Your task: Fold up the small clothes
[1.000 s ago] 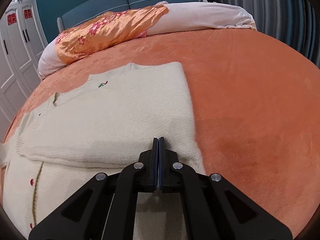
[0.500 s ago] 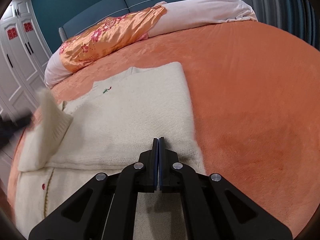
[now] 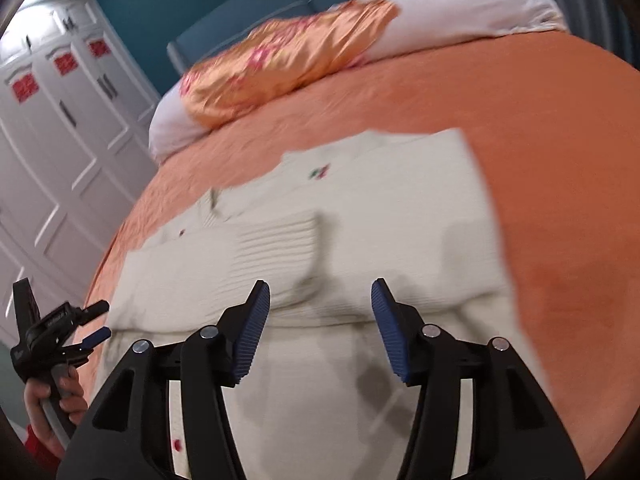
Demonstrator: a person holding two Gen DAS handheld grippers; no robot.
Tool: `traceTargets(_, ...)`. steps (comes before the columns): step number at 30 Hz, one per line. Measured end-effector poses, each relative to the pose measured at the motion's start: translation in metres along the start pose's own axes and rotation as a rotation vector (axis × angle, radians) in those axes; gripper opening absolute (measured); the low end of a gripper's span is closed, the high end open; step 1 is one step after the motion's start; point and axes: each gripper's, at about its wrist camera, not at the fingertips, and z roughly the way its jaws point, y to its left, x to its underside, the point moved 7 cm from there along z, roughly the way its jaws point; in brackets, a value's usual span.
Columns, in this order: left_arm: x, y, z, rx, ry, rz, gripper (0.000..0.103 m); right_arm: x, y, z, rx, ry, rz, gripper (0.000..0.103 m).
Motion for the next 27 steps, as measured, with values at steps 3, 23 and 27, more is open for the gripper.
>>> traceTargets(3,-0.003,0.016,-0.003,0.033,0.003,-0.080,0.067,0.002,0.018,0.025,0.004,0.068,-0.023,0.052)
traceTargets(23,0.015,-0.009,0.036,-0.073,-0.040,0.190,0.011,-0.016,-0.030,0.051,0.127,0.077,0.015,0.008)
traceTargets(27,0.016,-0.006,0.035,-0.055,-0.063,0.191,0.015,-0.012,-0.033,0.037,0.092,0.045,0.032,0.009)
